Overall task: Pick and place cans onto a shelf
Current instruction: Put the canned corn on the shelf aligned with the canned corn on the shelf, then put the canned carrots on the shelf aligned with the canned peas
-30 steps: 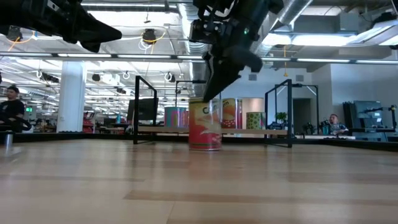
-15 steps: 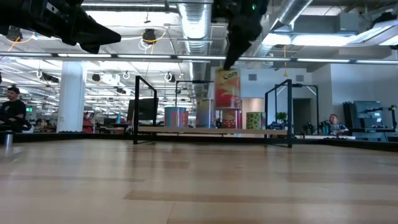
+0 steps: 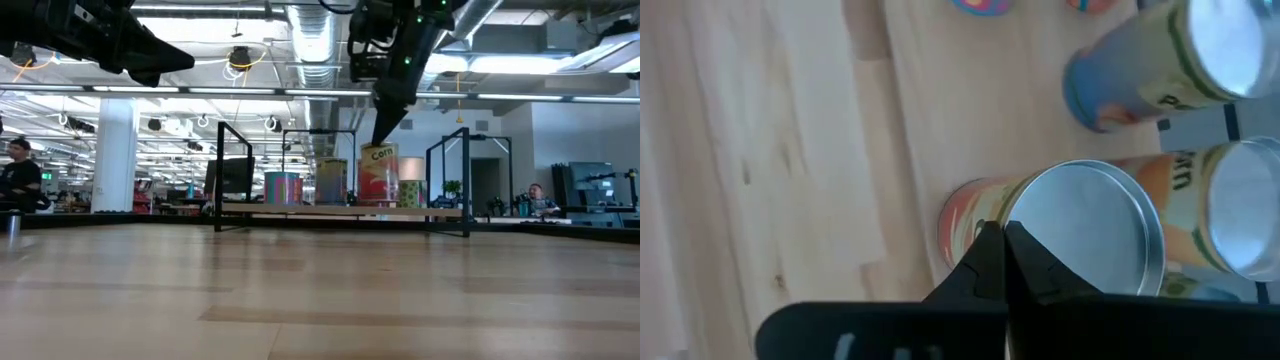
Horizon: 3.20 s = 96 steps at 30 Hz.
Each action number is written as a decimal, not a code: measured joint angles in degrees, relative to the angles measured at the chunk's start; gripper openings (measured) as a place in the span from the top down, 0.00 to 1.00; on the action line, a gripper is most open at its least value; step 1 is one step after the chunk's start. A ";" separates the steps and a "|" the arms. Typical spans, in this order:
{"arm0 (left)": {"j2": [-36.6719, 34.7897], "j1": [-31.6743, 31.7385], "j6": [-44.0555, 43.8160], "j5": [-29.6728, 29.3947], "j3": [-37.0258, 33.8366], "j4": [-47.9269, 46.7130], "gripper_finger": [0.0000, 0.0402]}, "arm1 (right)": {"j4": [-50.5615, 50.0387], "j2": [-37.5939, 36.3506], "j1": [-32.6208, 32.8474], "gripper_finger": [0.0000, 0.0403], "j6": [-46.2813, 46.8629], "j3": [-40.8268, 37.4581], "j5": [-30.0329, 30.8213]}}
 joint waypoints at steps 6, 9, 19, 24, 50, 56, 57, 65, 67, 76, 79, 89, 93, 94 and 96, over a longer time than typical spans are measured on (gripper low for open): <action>-0.01 -0.01 0.00 0.00 0.00 0.00 0.98 | 0.44 0.00 -2.34 0.99 -0.01 0.00 -1.92; -0.01 -0.01 -0.01 0.00 0.00 0.00 0.98 | 1.28 0.00 -3.00 0.99 -0.01 0.00 -1.95; 0.00 -0.01 -0.02 0.02 0.00 0.00 0.98 | 1.72 0.57 -4.56 0.98 -0.03 0.00 -3.45; 0.00 -0.01 -0.02 0.02 0.00 0.00 0.98 | 1.70 0.57 -4.89 0.98 -0.02 0.02 -3.66; 0.00 -0.01 -0.04 0.03 0.00 0.01 0.98 | 3.15 0.13 -1.19 0.72 1.55 2.03 0.87; -0.02 0.00 -0.20 1.66 0.00 1.05 0.98 | 10.37 -3.13 9.54 0.90 5.84 -1.50 0.30; -0.02 0.01 -0.27 2.20 0.00 1.67 0.98 | 14.46 -3.32 12.07 0.95 5.87 -3.40 0.09; -0.02 0.02 -0.58 4.31 0.02 6.36 0.98 | 46.24 -2.51 28.28 0.98 11.02 -16.59 0.09; 0.00 0.02 -0.61 4.31 0.00 7.27 0.98 | 51.64 -2.43 31.25 0.98 13.34 -18.63 0.41; -0.23 0.00 0.83 3.98 -8.81 22.23 0.98 | 55.27 -2.47 41.81 0.99 20.48 -22.40 10.37; -1.35 0.01 1.23 4.00 -9.05 21.19 0.98 | 56.11 -2.47 44.21 0.99 21.09 -22.40 11.60; -4.31 5.57 2.49 13.03 -9.05 16.76 0.98 | 54.26 -2.47 47.76 0.99 21.38 -22.40 10.67; -4.31 9.30 2.03 18.42 -9.05 16.44 0.98 | 48.47 -2.47 47.84 0.99 26.24 -22.40 9.37; -4.31 10.15 2.08 19.49 -9.05 16.43 0.98 | 47.39 -2.47 47.81 0.99 27.81 -22.40 8.72; -4.28 11.71 2.29 20.50 -9.05 16.41 0.98 | 45.93 -2.48 48.03 0.99 30.78 -22.40 7.08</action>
